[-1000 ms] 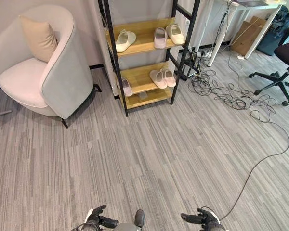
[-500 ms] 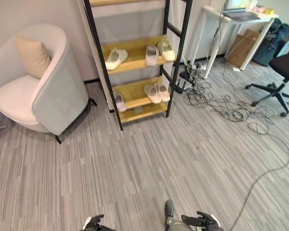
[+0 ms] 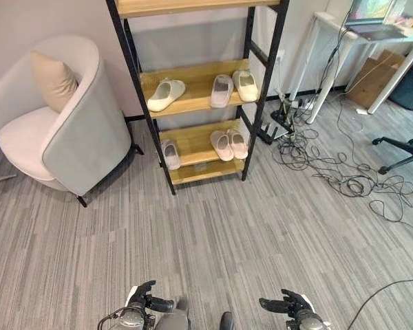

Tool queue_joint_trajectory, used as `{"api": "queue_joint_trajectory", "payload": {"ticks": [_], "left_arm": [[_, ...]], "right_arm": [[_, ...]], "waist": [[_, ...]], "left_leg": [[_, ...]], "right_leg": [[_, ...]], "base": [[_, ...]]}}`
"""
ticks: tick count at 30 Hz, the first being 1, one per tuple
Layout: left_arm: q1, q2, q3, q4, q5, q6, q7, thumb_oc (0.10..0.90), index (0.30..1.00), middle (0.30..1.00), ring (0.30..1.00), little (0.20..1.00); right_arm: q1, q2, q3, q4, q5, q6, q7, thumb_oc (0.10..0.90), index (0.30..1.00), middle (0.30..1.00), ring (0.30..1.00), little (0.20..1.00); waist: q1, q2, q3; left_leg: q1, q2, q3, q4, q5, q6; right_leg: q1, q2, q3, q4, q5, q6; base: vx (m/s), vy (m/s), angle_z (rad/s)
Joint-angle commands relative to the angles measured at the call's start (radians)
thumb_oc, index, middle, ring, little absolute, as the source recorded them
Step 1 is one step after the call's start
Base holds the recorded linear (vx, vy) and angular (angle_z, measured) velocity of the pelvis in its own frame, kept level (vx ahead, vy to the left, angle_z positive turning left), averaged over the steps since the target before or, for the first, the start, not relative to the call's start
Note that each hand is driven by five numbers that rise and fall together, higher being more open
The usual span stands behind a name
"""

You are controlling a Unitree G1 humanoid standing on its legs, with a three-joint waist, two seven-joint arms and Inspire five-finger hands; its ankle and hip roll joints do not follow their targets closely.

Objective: Arrange the slippers neatly on the shoe rack.

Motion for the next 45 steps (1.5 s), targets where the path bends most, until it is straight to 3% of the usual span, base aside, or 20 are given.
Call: {"api": "queue_joint_trajectory", "payload": {"ticks": [1,2,5,7,9,11,15,17,18,19,22,25,28,30,32,36,37,39,40,45], "left_arm": [[0.063,0.005,-0.032,0.017,-0.007,-0.008,0.005,0.8,0.9,0.9,0.9,0.9],[0.063,0.005,-0.032,0.017,-0.007,-0.008,0.005,0.8,0.9,0.9,0.9,0.9],[0.076,0.008,-0.016,0.043,-0.003,0.0,-0.004,0.8,0.9,0.9,0.9,0.9],[0.072,0.016,-0.016,0.043,0.004,0.003,-0.008,0.8,0.9,0.9,0.9,0.9],[0.064,0.026,-0.017,0.037,0.003,0.008,-0.008,0.8,0.9,0.9,0.9,0.9],[0.064,0.035,-0.02,0.033,0.0,0.008,-0.002,0.8,0.9,0.9,0.9,0.9],[0.065,0.035,-0.018,0.028,-0.007,0.005,-0.005,0.8,0.9,0.9,0.9,0.9],[0.064,0.034,-0.018,0.031,-0.007,0.004,-0.004,0.8,0.9,0.9,0.9,0.9],[0.062,0.03,-0.016,0.04,0.0,0.002,-0.004,0.8,0.9,0.9,0.9,0.9],[0.061,0.027,-0.013,0.045,0.004,0.001,-0.005,0.8,0.9,0.9,0.9,0.9],[0.06,0.022,-0.009,0.061,0.01,-0.002,-0.007,0.8,0.9,0.9,0.9,0.9],[0.076,0.013,-0.008,0.076,0.022,0.002,-0.008,0.8,0.9,0.9,0.9,0.9],[0.079,0.009,-0.014,0.066,0.022,0.001,-0.013,0.8,0.9,0.9,0.9,0.9],[0.066,0.009,-0.021,0.044,0.011,0.001,-0.01,0.8,0.9,0.9,0.9,0.9],[0.059,0.013,-0.028,0.03,0.004,0.004,-0.004,0.8,0.9,0.9,0.9,0.9],[0.05,0.009,-0.045,0.027,0.009,0.004,-0.005,0.8,0.9,0.9,0.9,0.9],[0.05,0.006,-0.048,0.029,0.013,0.006,-0.006,0.8,0.9,0.9,0.9,0.9],[0.049,0.005,-0.052,0.031,0.018,0.005,-0.007,0.8,0.9,0.9,0.9,0.9],[0.048,0.007,-0.053,0.029,0.017,0.004,-0.007,0.8,0.9,0.9,0.9,0.9],[0.074,0.009,-0.037,0.05,0.013,0.007,-0.013,0.8,0.9,0.9,0.9,0.9]], "right_arm": [[0.013,-0.021,-0.02,-0.029,0.018,-0.035,-0.018,0.8,0.9,0.9,0.9,0.9],[0.013,-0.021,-0.02,-0.029,0.018,-0.035,-0.018,0.8,0.9,0.9,0.9,0.9],[0.03,-0.006,-0.033,-0.017,-0.004,-0.031,-0.007,0.8,0.9,0.9,0.9,0.9],[0.025,-0.001,-0.037,-0.017,-0.012,-0.028,-0.001,0.8,0.9,0.9,0.9,0.9],[0.017,-0.001,-0.037,-0.026,-0.01,-0.029,0.002,0.8,0.9,0.9,0.9,0.9],[0.017,0.003,-0.038,-0.038,-0.008,-0.031,0.002,0.8,0.9,0.9,0.9,0.9],[0.019,0.001,-0.029,-0.044,-0.005,-0.033,0.004,0.8,0.9,0.9,0.9,0.9],[0.016,0.0,-0.025,-0.049,-0.004,-0.034,0.004,0.8,0.9,0.9,0.9,0.9],[0.01,-0.007,-0.023,-0.052,0.004,-0.033,0.005,0.8,0.9,0.9,0.9,0.9],[0.009,-0.009,-0.023,-0.051,0.006,-0.031,0.005,0.8,0.9,0.9,0.9,0.9],[0.012,-0.012,-0.024,-0.05,0.006,-0.029,0.005,0.8,0.9,0.9,0.9,0.9],[0.038,-0.012,-0.02,-0.043,-0.005,-0.03,0.009,0.8,0.9,0.9,0.9,0.9],[0.038,-0.017,-0.011,-0.048,0.004,-0.039,0.008,0.8,0.9,0.9,0.9,0.9],[0.023,-0.022,-0.007,-0.056,0.023,-0.044,0.001,0.8,0.9,0.9,0.9,0.9],[0.018,-0.023,-0.008,-0.057,0.036,-0.039,-0.007,0.8,0.9,0.9,0.9,0.9],[0.019,-0.028,-0.009,-0.055,0.047,-0.042,-0.011,0.8,0.9,0.9,0.9,0.9],[0.023,-0.029,-0.009,-0.056,0.044,-0.043,-0.009,0.8,0.9,0.9,0.9,0.9],[0.027,-0.029,-0.01,-0.051,0.04,-0.043,-0.011,0.8,0.9,0.9,0.9,0.9],[0.026,-0.028,-0.01,-0.048,0.039,-0.043,-0.013,0.8,0.9,0.9,0.9,0.9],[0.036,-0.02,-0.015,-0.046,0.017,-0.039,-0.006,0.8,0.9,0.9,0.9,0.9]], "waist": [[0.062,0.011,-0.034],[0.062,0.011,-0.034],[0.072,-0.011,-0.071],[0.067,-0.016,-0.069],[0.045,0.003,-0.056],[0.03,0.033,-0.052],[-0.004,0.043,-0.047],[-0.013,0.038,-0.04],[-0.037,0.025,-0.037],[-0.047,0.029,-0.03],[-0.063,0.024,-0.031],[-0.064,0.022,-0.062],[-0.058,0.021,-0.056],[-0.041,0.003,-0.026],[-0.026,-0.013,-0.011],[-0.014,-0.024,-0.01],[-0.012,-0.017,-0.013],[-0.004,0.002,-0.015],[0.004,0.01,-0.016],[0.021,0.009,-0.04]], "left_leg": [[-0.033,-0.042,-0.006,0.001,0.075,0.061],[-0.033,-0.042,-0.006,0.0,0.075,0.061],[0.004,-0.074,-0.024,0.036,0.032,0.105],[0.044,-0.086,-0.026,0.046,-0.006,0.132],[0.086,-0.08,-0.043,0.054,-0.033,0.151],[0.14,-0.061,-0.056,0.046,-0.062,0.161],[0.236,-0.065,-0.102,0.019,-0.106,0.164],[0.258,-0.071,-0.113,0.012,-0.115,0.16],[0.301,-0.085,-0.15,-0.008,-0.132,0.15],[0.326,-0.078,-0.164,-0.019,-0.143,0.144],[0.374,-0.068,-0.194,-0.028,-0.177,0.126],[0.402,-0.039,-0.216,0.006,-0.189,0.098],[0.307,-0.016,-0.18,0.218,-0.111,0.039],[0.2,-0.003,-0.117,0.397,-0.062,0.037],[0.146,0.024,-0.053,0.453,-0.064,0.048],[0.091,0.018,-0.013,0.344,-0.12,0.065],[0.084,0.003,-0.005,0.219,-0.113,0.064],[0.068,-0.012,-0.014,0.097,-0.036,0.055],[0.044,-0.019,-0.018,0.063,0.002,0.053],[0.08,-0.049,-0.061,0.032,0.004,0.068]], "right_leg": [[0.103,0.012,0.118,0.074,-0.162,0.115],[0.103,0.011,0.119,0.074,-0.163,0.115],[0.087,-0.024,0.116,0.226,-0.16,0.169],[0.005,-0.062,0.1,0.419,-0.069,0.22],[-0.084,-0.07,0.093,0.591,0.027,0.243],[-0.155,-0.09,0.055,0.673,0.038,0.229],[-0.243,-0.089,-0.001,0.527,-0.045,0.183],[-0.263,-0.082,-0.001,0.438,-0.036,0.18],[-0.307,-0.07,0.041,0.255,0.001,0.192],[-0.306,-0.058,0.063,0.195,0.019,0.199],[-0.313,-0.054,0.096,0.129,0.056,0.211],[-0.282,-0.048,0.078,0.126,0.071,0.186],[-0.198,-0.048,0.047,0.077,0.055,0.164],[-0.15,-0.056,0.042,0.065,0.035,0.139],[-0.11,-0.059,0.04,0.06,0.009,0.121],[-0.067,-0.063,0.027,0.047,-0.027,0.124],[-0.048,-0.055,0.026,0.046,-0.048,0.129],[-0.02,-0.032,0.031,0.044,-0.071,0.127],[-0.006,-0.018,0.035,0.046,-0.081,0.126],[0.026,-0.016,0.06,0.089,-0.116,0.132]], "base": [[0.36,0.124,0.01],[0.47,0.214,-0.28],[0.34,0.208,-0.63],[0.22,0.186,-0.25],[0.19,0.184,0.14],[0.3,0.161,0.46],[0.34,0.027,0.28],[0.31,-0.057,0.12],[0.39,-0.083,0.27],[0.51,-0.101,0.49],[0.36,-0.094,0.69],[0.39,-0.158,0.42],[0.25,-0.149,0.71],[0.14,-0.135,0.46],[0.18,-0.109,-0.06],[0.21,-0.005,0.04],[0.32,0.079,0.22],[0.28,0.094,0.27],[0.23,0.081,0.21],[0.2,0.116,-0.3]]}}
